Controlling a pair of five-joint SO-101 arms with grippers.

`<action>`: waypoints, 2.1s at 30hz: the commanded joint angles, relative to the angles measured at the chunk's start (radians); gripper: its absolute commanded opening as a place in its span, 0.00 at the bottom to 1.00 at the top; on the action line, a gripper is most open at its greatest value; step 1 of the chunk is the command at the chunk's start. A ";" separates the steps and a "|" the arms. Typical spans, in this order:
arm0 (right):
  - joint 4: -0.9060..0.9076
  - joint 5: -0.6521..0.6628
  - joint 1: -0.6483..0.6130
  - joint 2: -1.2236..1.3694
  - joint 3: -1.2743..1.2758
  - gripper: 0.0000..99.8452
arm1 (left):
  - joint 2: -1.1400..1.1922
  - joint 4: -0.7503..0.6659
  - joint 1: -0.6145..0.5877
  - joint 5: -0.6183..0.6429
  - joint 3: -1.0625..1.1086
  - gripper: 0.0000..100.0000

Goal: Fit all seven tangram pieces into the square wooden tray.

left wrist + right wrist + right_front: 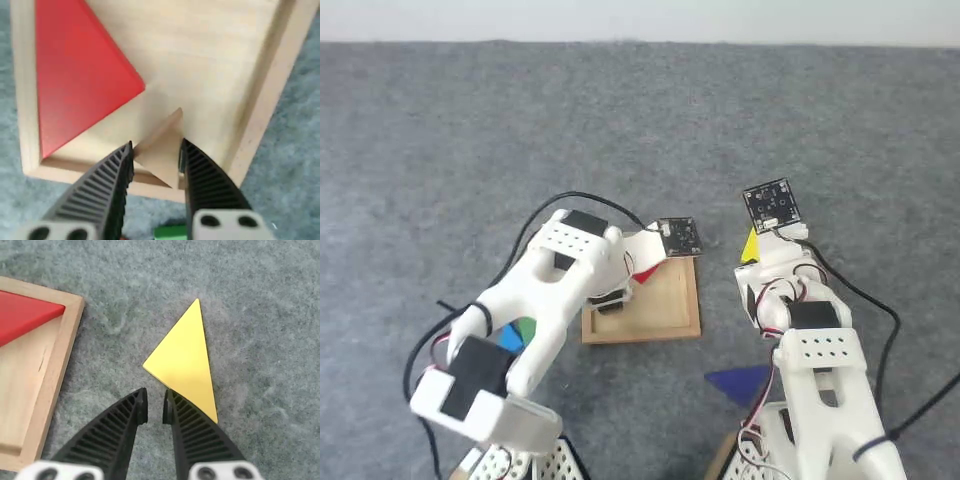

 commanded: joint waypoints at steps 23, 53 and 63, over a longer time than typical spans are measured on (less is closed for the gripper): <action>-0.013 0.014 0.004 -0.038 -0.021 0.07 | -0.517 -0.021 -0.009 0.173 0.237 0.17; 0.188 -0.034 -0.668 0.529 -0.614 0.06 | -1.852 0.078 -0.965 0.482 0.966 0.01; 0.245 -0.032 -0.710 0.829 -0.784 0.06 | -1.852 0.074 -0.964 0.479 0.989 0.01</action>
